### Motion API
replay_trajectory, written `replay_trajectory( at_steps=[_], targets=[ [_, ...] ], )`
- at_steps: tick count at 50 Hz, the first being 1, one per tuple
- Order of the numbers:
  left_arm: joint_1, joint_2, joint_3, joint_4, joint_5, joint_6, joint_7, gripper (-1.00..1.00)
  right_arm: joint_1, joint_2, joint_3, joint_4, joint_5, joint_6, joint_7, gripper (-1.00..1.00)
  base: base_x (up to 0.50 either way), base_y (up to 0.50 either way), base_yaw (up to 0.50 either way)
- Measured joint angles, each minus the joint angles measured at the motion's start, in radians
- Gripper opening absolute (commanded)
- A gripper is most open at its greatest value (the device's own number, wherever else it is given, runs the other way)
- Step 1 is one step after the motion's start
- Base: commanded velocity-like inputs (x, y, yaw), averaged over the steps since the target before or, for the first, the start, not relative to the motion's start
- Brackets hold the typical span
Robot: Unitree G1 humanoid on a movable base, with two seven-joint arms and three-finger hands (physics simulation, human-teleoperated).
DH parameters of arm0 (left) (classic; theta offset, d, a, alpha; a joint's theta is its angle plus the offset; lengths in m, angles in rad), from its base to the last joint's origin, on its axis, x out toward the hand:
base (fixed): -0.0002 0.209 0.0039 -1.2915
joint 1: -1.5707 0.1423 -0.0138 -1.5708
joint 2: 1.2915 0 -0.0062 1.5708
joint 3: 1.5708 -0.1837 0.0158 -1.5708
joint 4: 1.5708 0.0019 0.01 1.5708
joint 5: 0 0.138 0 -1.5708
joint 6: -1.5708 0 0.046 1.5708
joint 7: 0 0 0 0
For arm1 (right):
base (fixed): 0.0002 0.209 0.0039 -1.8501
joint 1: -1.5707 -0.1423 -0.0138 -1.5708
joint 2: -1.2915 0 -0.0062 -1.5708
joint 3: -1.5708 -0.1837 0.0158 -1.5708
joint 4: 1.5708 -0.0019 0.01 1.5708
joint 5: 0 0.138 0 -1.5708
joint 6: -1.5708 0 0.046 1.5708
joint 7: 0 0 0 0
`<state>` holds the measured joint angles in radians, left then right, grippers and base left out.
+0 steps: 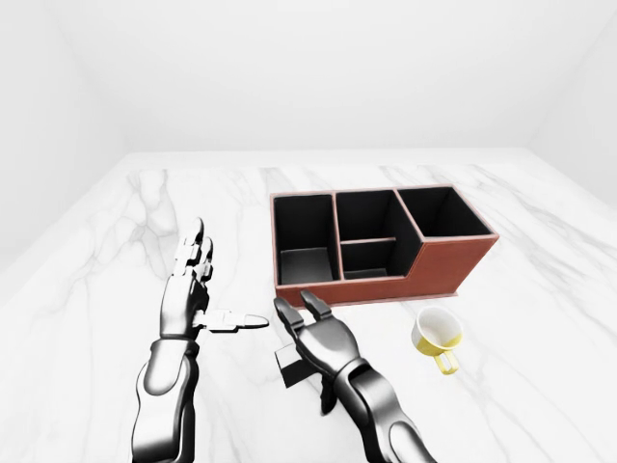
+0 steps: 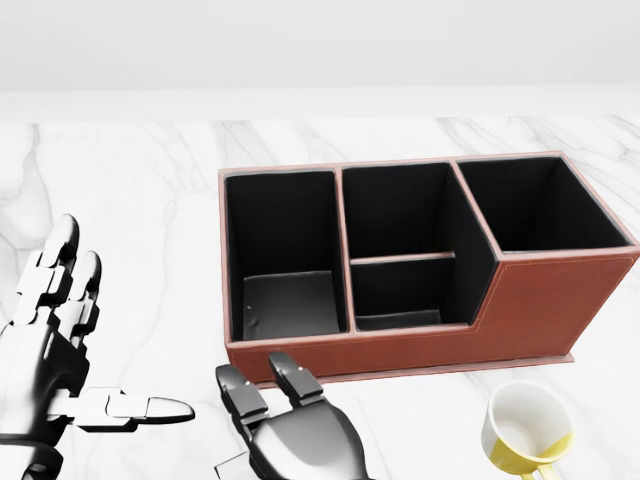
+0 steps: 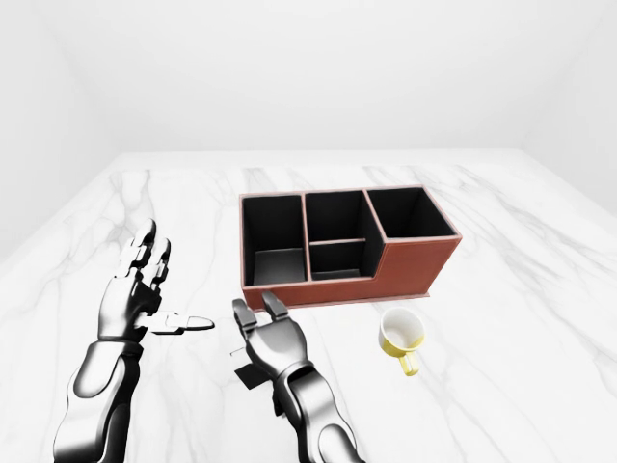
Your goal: Pick up the book and place it in the caddy.
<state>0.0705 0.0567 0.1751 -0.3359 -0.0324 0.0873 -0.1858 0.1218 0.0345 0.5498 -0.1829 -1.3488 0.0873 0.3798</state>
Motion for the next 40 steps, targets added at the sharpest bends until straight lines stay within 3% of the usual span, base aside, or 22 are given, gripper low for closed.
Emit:
replay_trajectory(
  at_steps=[23, 24, 25, 40],
  targets=[
    [0.004, -0.002, -0.001, -0.010, 0.001, 0.000, -0.002, 1.00, -0.012, 0.006, -0.002, 0.081, -0.008, 0.000, -0.047, 0.98, 0.00, 0.00, 0.00],
    [0.004, -0.002, -0.001, -0.010, 0.001, 0.000, -0.002, 1.00, -0.013, 0.007, -0.002, 0.084, -0.008, 0.000, -0.050, -0.38, 0.00, 0.00, 0.00],
    [0.004, -0.002, -0.001, -0.010, 0.001, 0.000, -0.002, 1.00, -0.015, 0.007, -0.003, 0.084, -0.010, 0.000, -0.055, -1.00, 0.00, 0.00, 0.00],
    [0.002, -0.002, -0.002, -0.007, 0.001, 0.000, -0.001, 1.00, -0.025, 0.011, -0.004, 0.099, -0.017, 0.000, -0.050, -1.00, 0.00, 0.00, 0.00]
  ],
)
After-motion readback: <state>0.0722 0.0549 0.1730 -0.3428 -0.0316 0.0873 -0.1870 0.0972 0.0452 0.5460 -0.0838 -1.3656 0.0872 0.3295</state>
